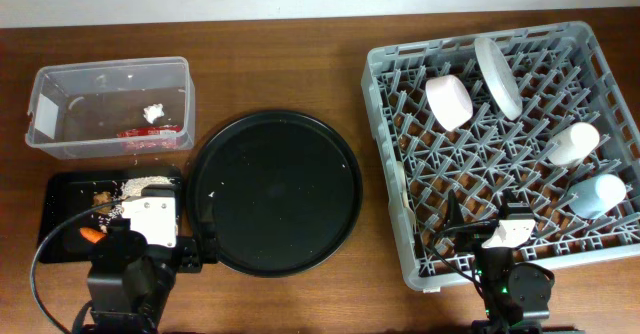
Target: Sort waste into correct bins and load items into the dishwasher rack
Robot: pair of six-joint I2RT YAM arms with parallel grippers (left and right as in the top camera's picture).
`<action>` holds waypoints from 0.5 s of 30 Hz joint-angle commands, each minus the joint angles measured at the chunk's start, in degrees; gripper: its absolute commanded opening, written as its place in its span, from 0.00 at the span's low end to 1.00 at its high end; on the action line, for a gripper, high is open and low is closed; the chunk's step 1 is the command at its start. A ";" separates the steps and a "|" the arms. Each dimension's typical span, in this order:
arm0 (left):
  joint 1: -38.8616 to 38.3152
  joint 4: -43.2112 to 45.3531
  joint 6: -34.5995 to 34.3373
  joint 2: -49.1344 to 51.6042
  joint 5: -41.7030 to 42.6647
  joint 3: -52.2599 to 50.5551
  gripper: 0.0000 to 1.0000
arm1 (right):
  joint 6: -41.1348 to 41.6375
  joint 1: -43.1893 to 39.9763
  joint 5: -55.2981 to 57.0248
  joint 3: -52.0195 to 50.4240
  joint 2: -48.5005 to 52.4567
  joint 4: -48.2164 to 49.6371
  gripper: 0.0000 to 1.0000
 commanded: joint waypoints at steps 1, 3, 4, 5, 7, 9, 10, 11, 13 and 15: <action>0.22 0.09 -0.57 -0.72 -0.79 -0.50 0.99 | 0.00 0.39 0.68 -0.28 -0.33 -0.39 0.99; 0.48 -0.15 -0.55 -1.66 -0.83 -0.83 0.99 | 0.02 0.39 0.68 -0.28 -0.33 -0.39 0.99; 0.55 -0.37 -0.52 -2.36 -0.87 -1.05 0.99 | 0.00 0.39 0.68 -0.28 -0.33 -0.39 0.99; 0.79 -0.31 0.11 -3.85 -0.85 -1.90 0.99 | 0.02 0.39 0.68 -0.28 -0.33 -0.39 0.98; 1.18 -0.17 0.09 -8.50 -0.85 -6.21 0.99 | 0.02 0.39 0.68 -0.28 -0.33 -0.39 0.99; 1.18 1.95 0.04 -13.33 -0.79 -11.74 0.99 | 0.02 0.39 0.68 -0.28 -0.33 -0.39 0.99; 1.18 4.94 0.04 -16.79 -0.70 -16.06 0.99 | 0.02 0.39 0.68 -0.28 -0.33 -0.39 0.98; 1.18 10.01 0.02 -20.94 -0.33 -21.55 0.99 | 0.02 0.39 0.68 -0.28 -0.33 -0.39 0.99; 1.18 16.39 0.00 -24.74 -0.17 -26.95 0.99 | 0.02 0.39 0.68 -0.28 -0.33 -0.39 0.99; 1.18 23.15 0.02 -27.65 -0.15 -31.45 0.99 | 0.02 0.39 0.68 -0.28 -0.33 -0.39 0.99</action>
